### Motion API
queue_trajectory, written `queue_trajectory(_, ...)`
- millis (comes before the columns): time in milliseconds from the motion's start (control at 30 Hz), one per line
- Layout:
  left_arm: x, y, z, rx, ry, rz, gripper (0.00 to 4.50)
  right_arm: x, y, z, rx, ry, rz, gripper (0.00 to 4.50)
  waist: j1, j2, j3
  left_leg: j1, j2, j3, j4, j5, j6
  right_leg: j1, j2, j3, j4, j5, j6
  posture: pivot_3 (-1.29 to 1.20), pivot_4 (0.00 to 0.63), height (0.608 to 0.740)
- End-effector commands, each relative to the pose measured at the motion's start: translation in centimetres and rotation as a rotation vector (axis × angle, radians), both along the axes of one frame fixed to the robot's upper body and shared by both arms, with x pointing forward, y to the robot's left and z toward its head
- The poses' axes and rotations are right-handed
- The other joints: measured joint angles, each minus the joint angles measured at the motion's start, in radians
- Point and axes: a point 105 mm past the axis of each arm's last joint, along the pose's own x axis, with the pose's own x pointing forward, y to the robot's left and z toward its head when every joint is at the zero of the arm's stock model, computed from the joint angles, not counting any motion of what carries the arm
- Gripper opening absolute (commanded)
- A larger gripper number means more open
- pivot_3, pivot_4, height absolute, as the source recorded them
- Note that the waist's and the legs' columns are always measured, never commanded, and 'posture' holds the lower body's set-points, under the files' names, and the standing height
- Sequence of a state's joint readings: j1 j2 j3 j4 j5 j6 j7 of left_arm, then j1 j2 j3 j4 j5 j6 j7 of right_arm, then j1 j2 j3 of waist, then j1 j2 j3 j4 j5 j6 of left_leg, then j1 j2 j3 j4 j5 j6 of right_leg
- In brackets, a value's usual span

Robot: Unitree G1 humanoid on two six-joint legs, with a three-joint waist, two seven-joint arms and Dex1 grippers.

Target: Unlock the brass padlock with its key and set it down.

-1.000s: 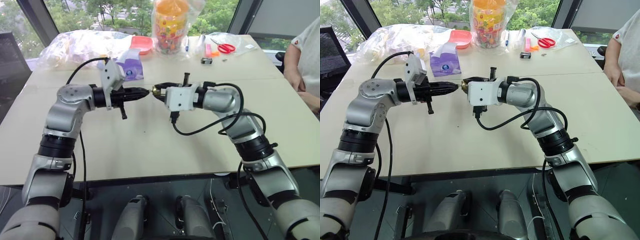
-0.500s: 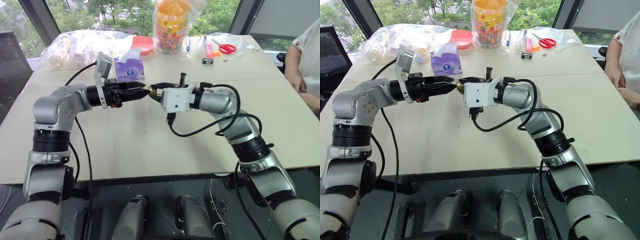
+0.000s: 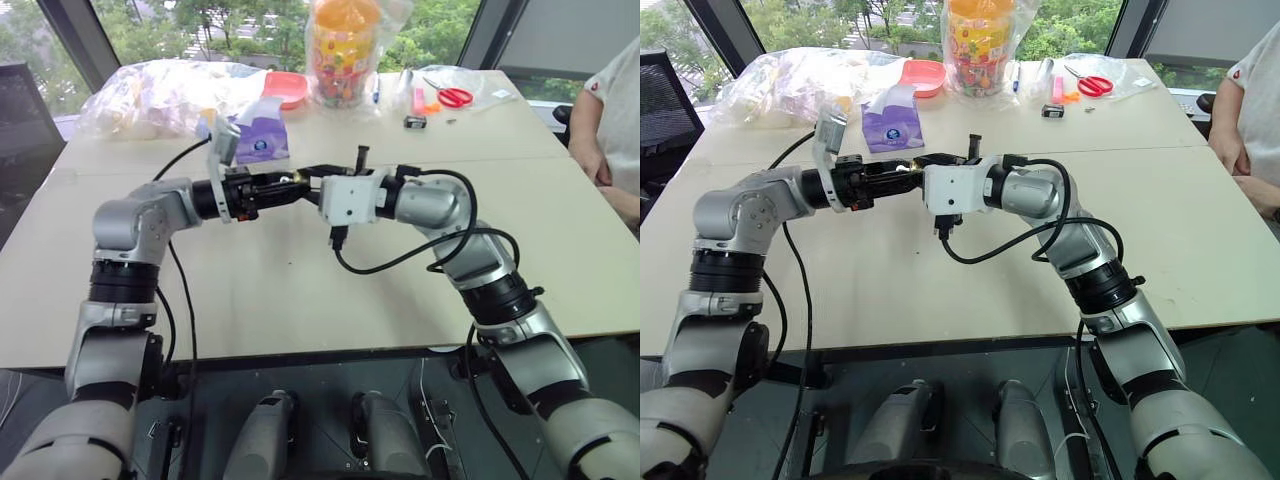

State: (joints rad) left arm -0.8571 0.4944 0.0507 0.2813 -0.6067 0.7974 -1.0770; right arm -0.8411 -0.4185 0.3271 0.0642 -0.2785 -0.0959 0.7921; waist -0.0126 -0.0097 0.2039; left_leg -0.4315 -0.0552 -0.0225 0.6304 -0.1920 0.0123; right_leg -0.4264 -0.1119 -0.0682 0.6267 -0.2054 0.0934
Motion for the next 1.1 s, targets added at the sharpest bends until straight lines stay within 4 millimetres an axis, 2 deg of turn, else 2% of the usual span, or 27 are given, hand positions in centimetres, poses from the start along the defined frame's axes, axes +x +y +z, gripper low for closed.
queue_trajectory(33, 0.0, -0.2, 1.5, -0.011, -0.056, -0.004, 0.52, -0.9, 0.6, 2.4, 0.028, -0.092, 0.033, 0.70, 0.000, 0.000, 0.000, 0.000, 0.000, 0.000, 0.000, 0.000, 0.000, 0.000, 0.000, 0.000, 0.000, 0.000, 0.000, 0.00, 0.150, 0.740)
queue_trajectory(67, 0.0, -0.2, 1.5, -0.012, -0.056, -0.004, 0.10, -0.9, 0.6, 2.4, 0.028, -0.092, 0.032, 0.70, 0.000, 0.000, 0.000, 0.000, 0.000, 0.000, 0.000, 0.000, 0.000, 0.000, 0.000, 0.000, 0.000, 0.000, 0.000, 0.00, 0.150, 0.740)
queue_trajectory(267, 0.0, -0.2, 1.2, 0.002, -0.059, 0.001, 0.03, -0.9, 0.5, 2.3, 0.027, -0.086, 0.030, 0.70, 0.000, 0.000, 0.000, 0.000, 0.000, 0.000, 0.000, 0.000, 0.000, 0.000, 0.000, 0.000, 0.000, 0.000, 0.000, 0.00, 0.150, 0.740)
queue_trajectory(333, -0.1, -0.2, 1.2, 0.002, -0.059, 0.001, 0.03, -0.9, 0.5, 2.3, 0.032, -0.080, 0.027, 1.75, 0.000, 0.000, 0.000, 0.000, 0.000, 0.000, 0.000, 0.000, 0.000, 0.000, 0.000, 0.000, 0.000, 0.000, 0.000, 0.00, 0.150, 0.740)
queue_trajectory(367, -0.1, -0.1, 1.1, 0.004, -0.062, 0.005, 0.03, -0.8, 0.3, 2.1, 0.031, -0.067, 0.026, 2.04, 0.000, 0.000, 0.000, 0.000, 0.000, 0.000, 0.000, 0.000, 0.000, 0.000, 0.000, 0.000, 0.000, 0.000, 0.000, 0.00, 0.150, 0.740)
queue_trajectory(500, -0.2, 0.3, 1.3, 0.002, -0.067, 0.013, 0.03, -0.3, -0.8, 2.1, 0.030, -0.061, -0.023, 4.18, 0.001, 0.000, 0.000, 0.000, 0.000, 0.000, 0.000, 0.000, 0.000, 0.000, 0.000, 0.000, 0.000, 0.000, 0.000, 0.00, 0.150, 0.740)
queue_trajectory(533, -0.2, 0.4, 1.3, 0.001, -0.067, 0.013, 0.03, -0.1, -1.3, 2.2, 0.042, -0.062, -0.048, 4.47, 0.001, 0.000, 0.000, 0.000, 0.000, 0.000, 0.000, 0.000, 0.000, 0.000, 0.000, 0.000, 0.000, 0.000, 0.000, 0.00, 0.150, 0.740)
queue_trajectory(633, -0.3, 0.7, 1.6, -0.023, -0.062, 0.017, 0.03, -0.8, -2.9, 2.5, 0.200, 0.072, -0.080, 4.47, 0.005, 0.000, 0.000, 0.000, 0.000, 0.000, 0.000, 0.000, 0.000, 0.000, 0.000, 0.000, 0.000, 0.000, 0.000, 0.00, 0.150, 0.740)
queue_trajectory(833, -0.7, 0.9, 1.8, -0.038, -0.056, -0.008, 0.03, -1.8, -4.6, 5.0, 0.562, 0.274, -0.124, 4.47, 0.000, 0.000, 0.000, 0.000, 0.000, 0.000, 0.000, 0.000, 0.000, 0.000, 0.000, 0.000, 0.000, 0.000, 0.000, 0.00, 0.150, 0.740)
queue_trajectory(1100, -1.6, 0.1, 2.7, -0.075, -0.052, -0.081, 0.03, -1.4, -4.0, 4.5, 0.568, 0.292, -0.160, 4.47, 0.003, 0.000, 0.000, 0.000, 0.000, 0.000, 0.000, 0.000, 0.000, 0.000, -0.001, 0.000, 0.000, 0.000, 0.000, 0.00, 0.150, 0.740)
